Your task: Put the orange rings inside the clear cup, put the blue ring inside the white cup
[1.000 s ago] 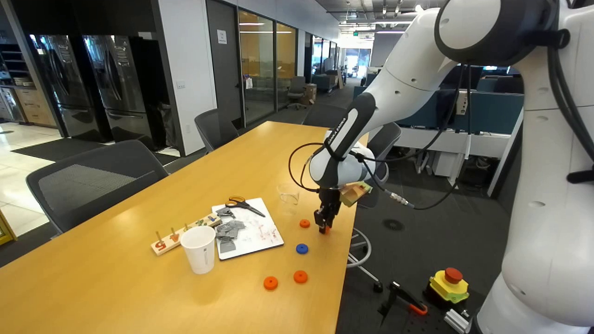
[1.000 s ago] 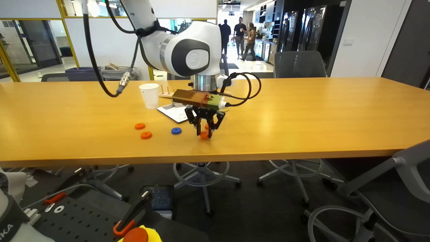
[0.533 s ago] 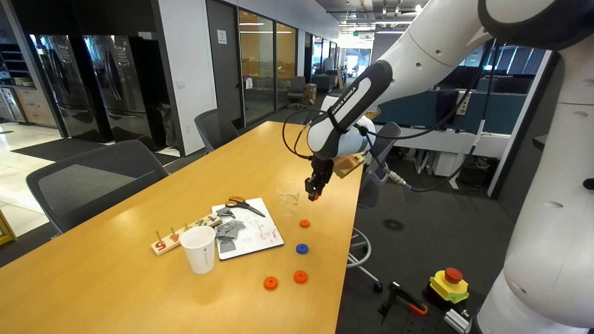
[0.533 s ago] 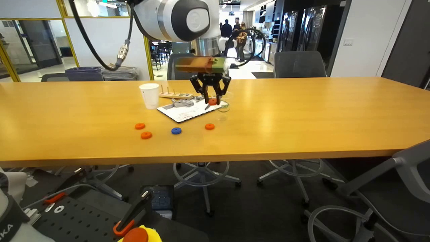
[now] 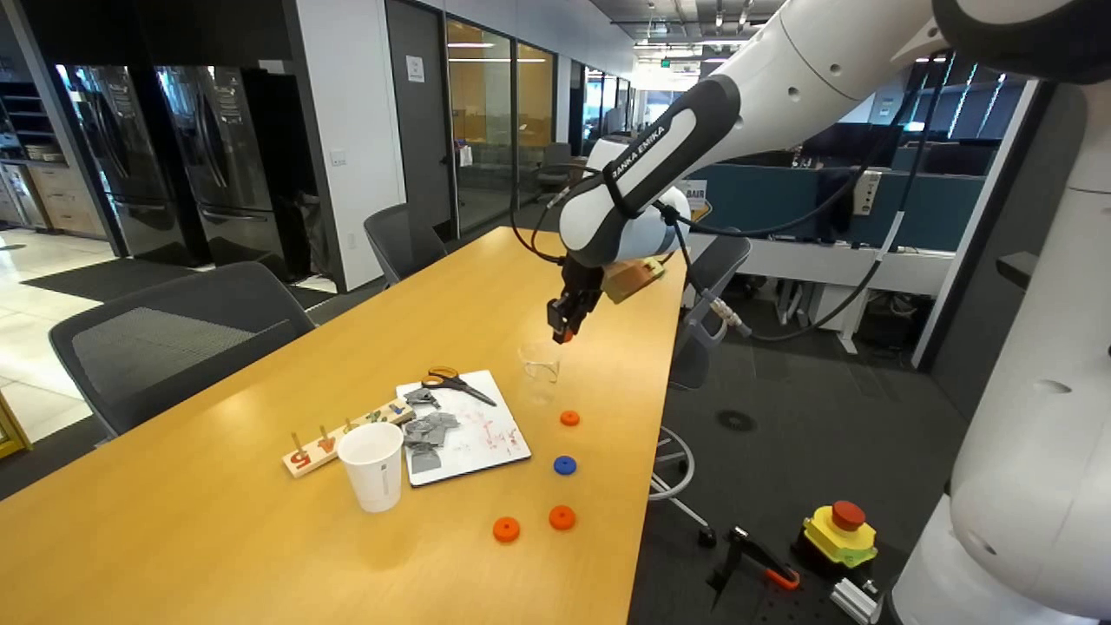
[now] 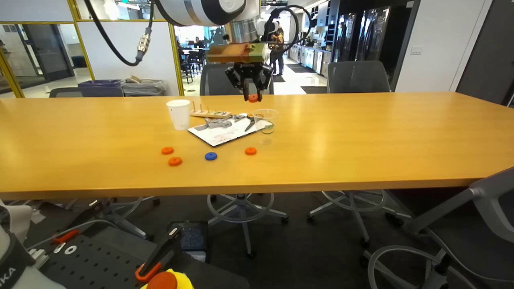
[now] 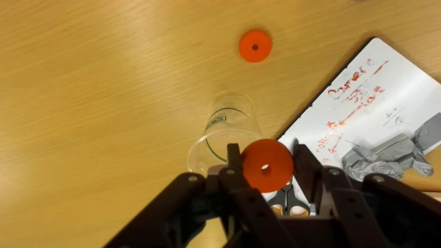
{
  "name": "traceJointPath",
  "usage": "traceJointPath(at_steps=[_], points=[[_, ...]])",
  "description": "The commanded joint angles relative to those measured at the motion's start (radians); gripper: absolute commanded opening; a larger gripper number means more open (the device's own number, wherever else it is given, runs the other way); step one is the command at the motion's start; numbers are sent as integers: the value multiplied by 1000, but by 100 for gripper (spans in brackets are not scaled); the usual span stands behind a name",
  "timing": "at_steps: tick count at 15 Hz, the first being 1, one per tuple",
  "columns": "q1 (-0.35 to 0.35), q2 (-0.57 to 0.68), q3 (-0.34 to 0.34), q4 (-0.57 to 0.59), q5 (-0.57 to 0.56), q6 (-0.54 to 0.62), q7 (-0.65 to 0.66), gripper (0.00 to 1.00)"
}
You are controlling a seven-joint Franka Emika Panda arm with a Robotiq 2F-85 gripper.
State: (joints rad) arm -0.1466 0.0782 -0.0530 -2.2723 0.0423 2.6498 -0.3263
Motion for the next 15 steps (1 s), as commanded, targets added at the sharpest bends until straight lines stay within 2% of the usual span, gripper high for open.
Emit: traceJointPath(at_steps=[1,8,12,13,14,15], points=[[16,96,-5,103,17,4,40,19],[0,257,7,248,22,-13,76,19],[-7,307,10,299,18,-18,89,19],[-6,313,8,307,18,-24,101,29],[-9,313,10,311,19,-31,102,67],[-7,313,8,314,15,-38,110,68]])
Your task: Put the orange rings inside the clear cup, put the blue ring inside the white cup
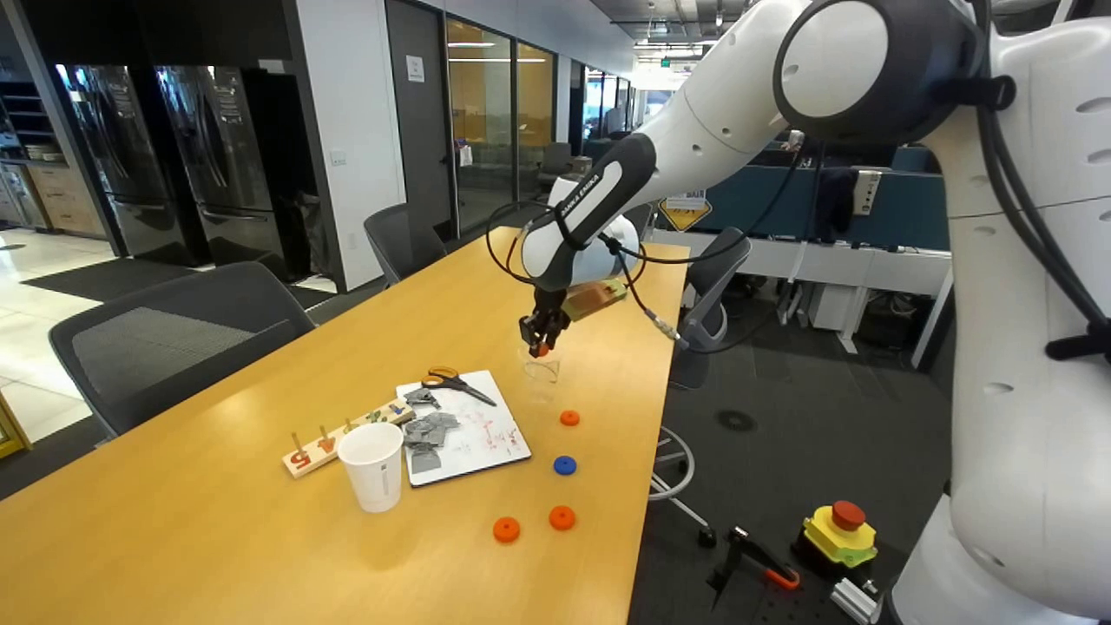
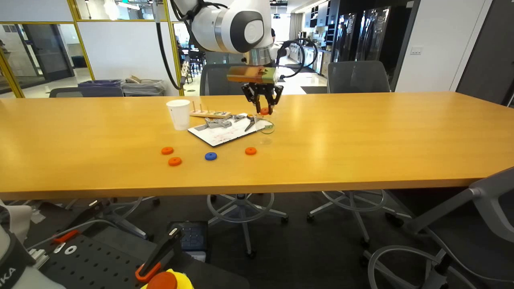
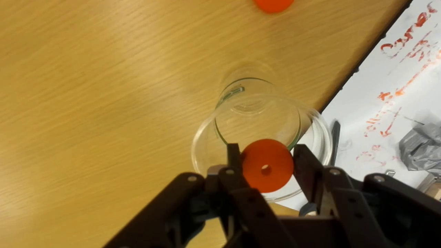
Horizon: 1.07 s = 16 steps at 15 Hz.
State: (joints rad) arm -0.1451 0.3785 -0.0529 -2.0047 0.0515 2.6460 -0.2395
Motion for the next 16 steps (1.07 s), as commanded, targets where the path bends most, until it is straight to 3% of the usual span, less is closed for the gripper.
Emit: traceJointPath(at_steps=[1,4,5,12,16], points=[[-6,-1,7,37,1,-41,27,74],[2,-48,1,2,-10,-36,42,97],[9,-76,-7,-21,-20,-44,55,100],[14,-258,-20,-189,-58,-186,62,100],[16,-240,-7,-243,-22,-209,30,100]])
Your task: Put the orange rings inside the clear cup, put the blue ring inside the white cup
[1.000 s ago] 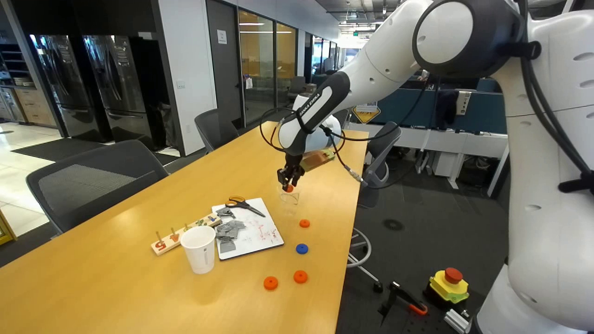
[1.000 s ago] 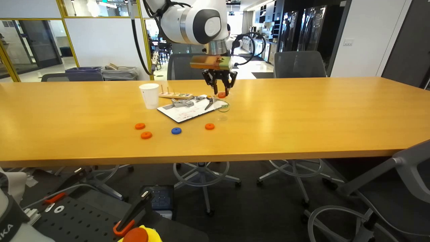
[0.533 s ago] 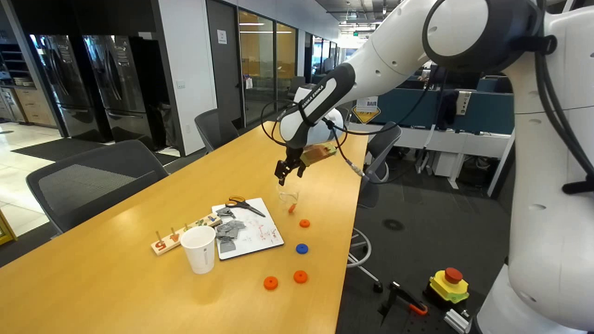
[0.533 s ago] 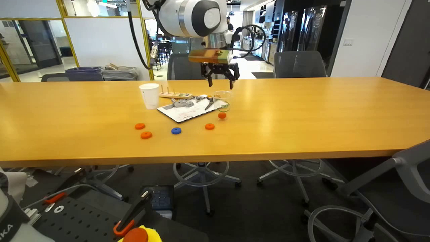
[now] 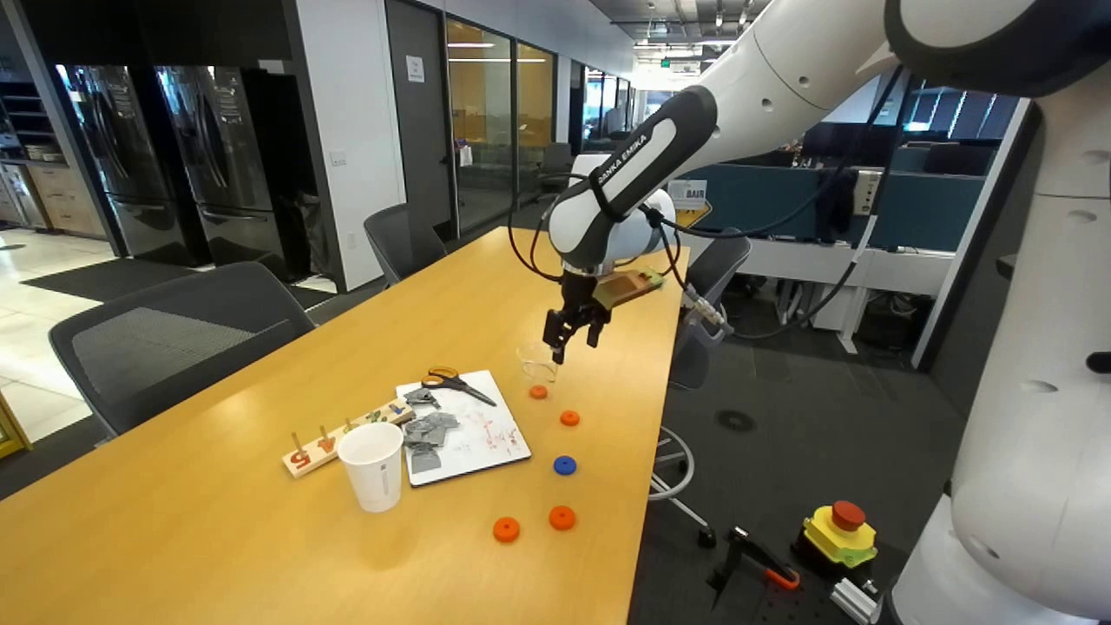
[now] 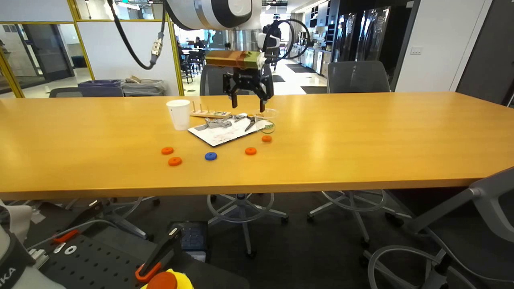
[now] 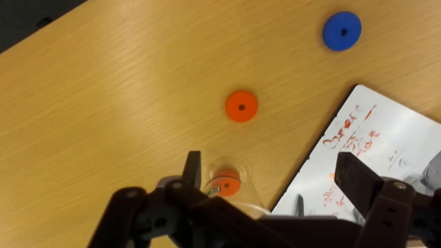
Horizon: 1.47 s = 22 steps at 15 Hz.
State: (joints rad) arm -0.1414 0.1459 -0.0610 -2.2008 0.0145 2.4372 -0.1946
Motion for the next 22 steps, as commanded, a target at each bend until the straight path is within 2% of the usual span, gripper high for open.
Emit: traceJointPath(at_steps=[1,5,10,14,17,22], points=[[19,12,0,-51,-3,16,5,100],[39,127,-10,-32,-68,77,81,100],[28,240,-7,-3,-33,192,103,100],[27,269,-16,-5,-40,261,121,100],[22,286,-14,14,-34,261,117,100],[-21,299,34,59,40,219,63,100]])
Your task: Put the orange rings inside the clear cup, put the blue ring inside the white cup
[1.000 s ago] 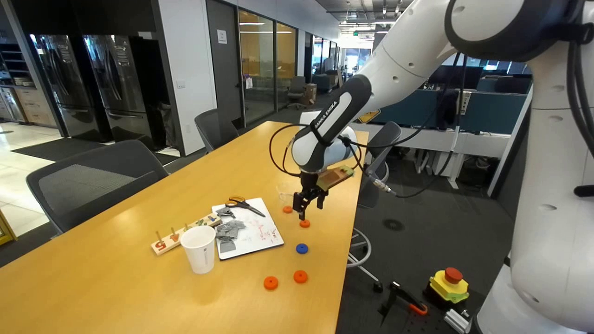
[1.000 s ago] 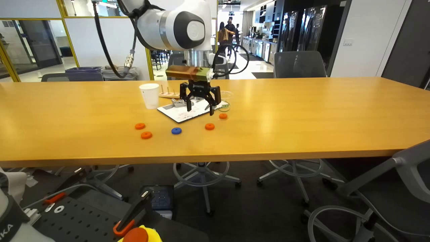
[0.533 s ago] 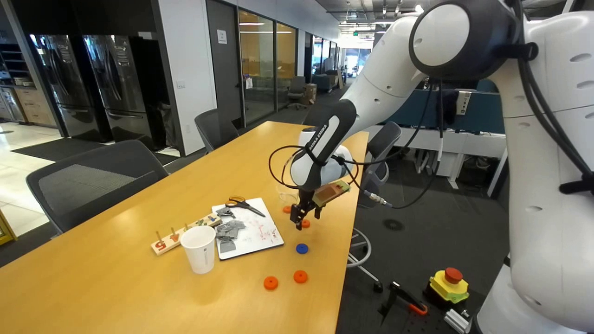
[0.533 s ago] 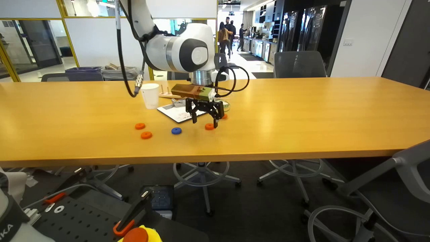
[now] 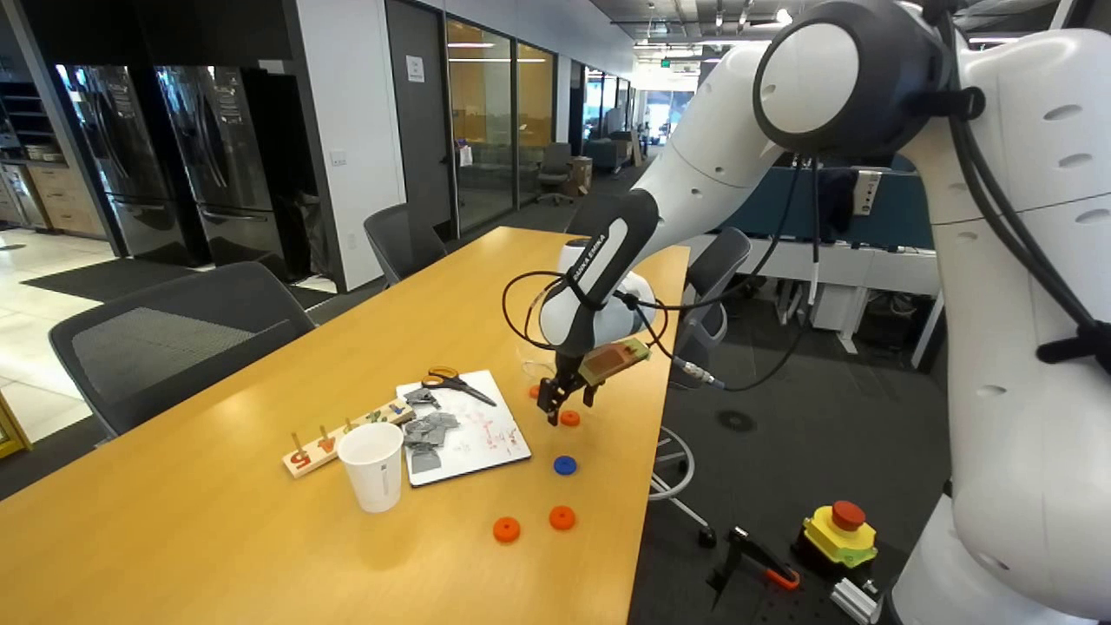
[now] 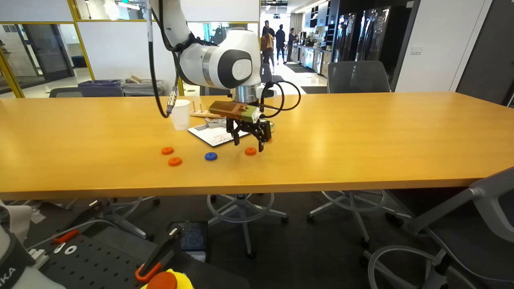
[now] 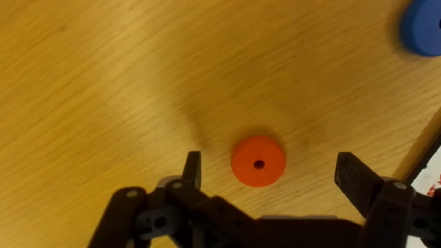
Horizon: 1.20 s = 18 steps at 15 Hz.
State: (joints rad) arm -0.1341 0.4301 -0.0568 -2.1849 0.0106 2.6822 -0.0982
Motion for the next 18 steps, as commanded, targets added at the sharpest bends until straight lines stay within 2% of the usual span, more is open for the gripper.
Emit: traceJointPath(at_steps=[1,11,12,13,18], points=[[-29,19,30,48,48,-30,-32,100],[-40,26,20,72,51,-105,-32,100],[-40,27,20,71,51,-105,-30,75],[-40,27,20,71,51,-108,-32,74],[-40,33,19,72,50,-113,-32,35]])
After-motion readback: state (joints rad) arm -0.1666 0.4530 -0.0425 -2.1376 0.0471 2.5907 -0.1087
